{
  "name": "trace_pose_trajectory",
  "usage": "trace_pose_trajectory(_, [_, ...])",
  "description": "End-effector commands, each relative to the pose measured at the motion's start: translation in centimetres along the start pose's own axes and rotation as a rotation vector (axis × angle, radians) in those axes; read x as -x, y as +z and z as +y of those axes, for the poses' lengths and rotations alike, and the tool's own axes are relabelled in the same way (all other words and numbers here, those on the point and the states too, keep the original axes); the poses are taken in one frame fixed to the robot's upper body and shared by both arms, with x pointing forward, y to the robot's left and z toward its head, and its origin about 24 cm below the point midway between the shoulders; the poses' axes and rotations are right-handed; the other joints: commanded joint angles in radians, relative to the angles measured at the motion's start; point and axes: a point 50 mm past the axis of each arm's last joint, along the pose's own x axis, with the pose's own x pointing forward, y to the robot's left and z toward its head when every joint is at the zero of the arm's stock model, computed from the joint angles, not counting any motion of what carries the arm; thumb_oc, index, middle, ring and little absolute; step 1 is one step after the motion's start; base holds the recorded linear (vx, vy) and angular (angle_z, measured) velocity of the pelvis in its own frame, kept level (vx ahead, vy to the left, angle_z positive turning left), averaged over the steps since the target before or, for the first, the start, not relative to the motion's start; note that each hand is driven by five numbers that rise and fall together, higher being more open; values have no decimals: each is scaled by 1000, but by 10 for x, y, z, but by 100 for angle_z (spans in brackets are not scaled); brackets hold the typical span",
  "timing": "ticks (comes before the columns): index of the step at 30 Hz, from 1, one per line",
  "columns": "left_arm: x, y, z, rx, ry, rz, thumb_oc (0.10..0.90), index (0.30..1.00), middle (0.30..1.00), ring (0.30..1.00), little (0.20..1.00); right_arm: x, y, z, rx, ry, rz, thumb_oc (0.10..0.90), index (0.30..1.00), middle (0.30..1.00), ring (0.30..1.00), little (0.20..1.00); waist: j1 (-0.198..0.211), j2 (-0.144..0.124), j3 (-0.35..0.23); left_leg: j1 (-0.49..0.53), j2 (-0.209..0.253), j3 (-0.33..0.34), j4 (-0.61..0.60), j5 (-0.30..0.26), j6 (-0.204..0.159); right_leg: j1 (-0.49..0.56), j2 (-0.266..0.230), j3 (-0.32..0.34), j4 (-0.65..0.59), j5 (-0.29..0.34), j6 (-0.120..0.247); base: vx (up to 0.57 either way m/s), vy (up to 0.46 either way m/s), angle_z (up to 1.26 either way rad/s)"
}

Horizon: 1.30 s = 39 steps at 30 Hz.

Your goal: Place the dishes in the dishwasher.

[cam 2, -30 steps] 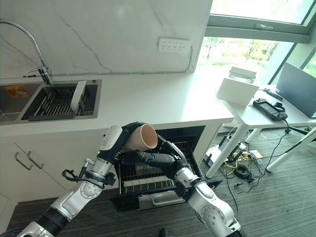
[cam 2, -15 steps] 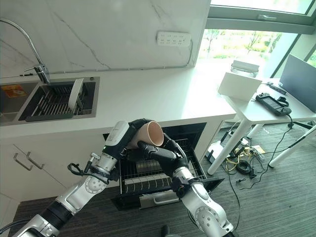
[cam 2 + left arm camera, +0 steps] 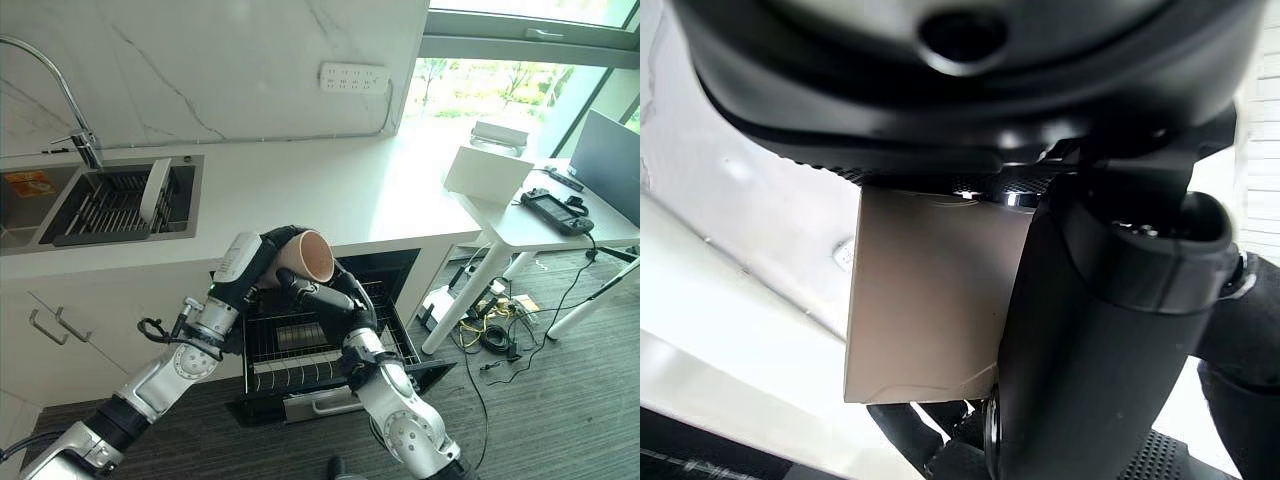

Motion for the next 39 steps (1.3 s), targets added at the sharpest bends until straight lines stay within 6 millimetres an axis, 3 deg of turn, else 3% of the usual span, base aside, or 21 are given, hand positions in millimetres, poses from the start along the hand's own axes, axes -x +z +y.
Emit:
trace_pose_trajectory(1, [20, 75, -70, 200, -402, -363, 400, 300, 300, 300, 300, 5, 107, 112, -211, 571, -588, 800, 900, 900, 900, 900, 1, 15, -58, -42, 39, -93, 35, 3, -37, 39, -81, 0, 136, -126, 99, 0, 0, 0])
trace_pose_trajectory(9, [17, 87, -79, 314, -538, -379, 400, 300, 300, 300, 300, 15, 135, 138, -316, 681, -805, 800, 900, 900, 900, 900, 25, 19, -62, -42, 38, -93, 35, 3, -40, 41, -87, -18, 136, -127, 96, 0, 0, 0])
trace_pose_trajectory(10, [17, 88, -81, 323, -556, -377, 400, 300, 300, 300, 300, 17, 139, 143, -317, 699, -836, 590, 585, 585, 585, 585, 28, 18, -65, -42, 38, -94, 35, 2, -40, 42, -87, -20, 136, -127, 96, 0, 0, 0])
trace_pose_trajectory(11, [16, 89, -82, 331, -573, -377, 400, 300, 300, 300, 300, 18, 143, 147, -323, 714, -862, 518, 476, 476, 476, 476, 31, 18, -64, -42, 38, -95, 35, 2, -40, 43, -87, -21, 136, -127, 95, 0, 0, 0])
trace_pose_trajectory(12, [15, 90, -84, 344, -594, -376, 400, 300, 300, 300, 300, 20, 148, 152, -336, 733, -894, 400, 300, 300, 300, 300, 34, 17, -66, -41, 38, -97, 35, 1, -41, 43, -88, -23, 136, -127, 94, 0, 0, 0])
trace_pose_trajectory(19, [12, 92, -88, 391, -693, -356, 400, 300, 300, 300, 300, 41, 188, 180, -308, 813, -1147, 400, 300, 300, 300, 300, 51, 14, -80, -43, 33, -107, 35, -5, -39, 47, -85, -28, 136, -134, 86, 6, 3, 2])
trace_pose_trajectory(28, [14, 84, -97, 349, -686, -315, 400, 300, 300, 300, 300, 44, 191, 184, -238, 788, -1205, 400, 300, 300, 300, 300, 54, 11, -84, -45, 34, -104, 35, -6, -39, 46, -83, -30, 136, -139, 81, 0, 0, 0])
trace_pose_trajectory(29, [14, 81, -99, 349, -670, -295, 463, 394, 394, 394, 394, 43, 190, 184, -230, 781, -1206, 400, 300, 300, 300, 300, 53, 11, -83, -46, 34, -104, 35, -5, -38, 47, -82, -30, 136, -139, 80, 0, 0, 0])
trace_pose_trajectory(30, [14, 78, -99, 348, -657, -274, 800, 900, 900, 900, 900, 42, 190, 183, -220, 777, -1208, 400, 300, 300, 300, 300, 54, 11, -83, -47, 34, -104, 35, -4, -38, 47, -81, -29, 136, -139, 79, 0, 0, 0])
trace_pose_trajectory(34, [20, 56, -100, 355, -588, -151, 800, 900, 900, 900, 900, 41, 191, 177, -169, 752, -1230, 400, 300, 300, 300, 300, 55, 10, -82, -48, 36, -103, 35, -3, -39, 46, -78, -29, 136, -140, 76, 0, 0, 0])
trace_pose_trajectory(35, [32, 32, -97, 338, -523, -40, 800, 900, 900, 900, 900, 41, 196, 168, -129, 721, -1263, 400, 300, 300, 300, 300, 61, 9, -80, -48, 37, -105, 35, -1, -40, 48, -76, -30, 136, -141, 74, 0, 0, 0])
trace_pose_trajectory(39, [66, -16, -81, 295, -429, 160, 800, 900, 900, 900, 900, 45, 207, 148, -52, 665, -1333, 400, 300, 300, 300, 300, 77, 8, -78, -48, 36, -113, 35, 5, -44, 51, -76, -36, 136, -141, 71, -3, -11, 6])
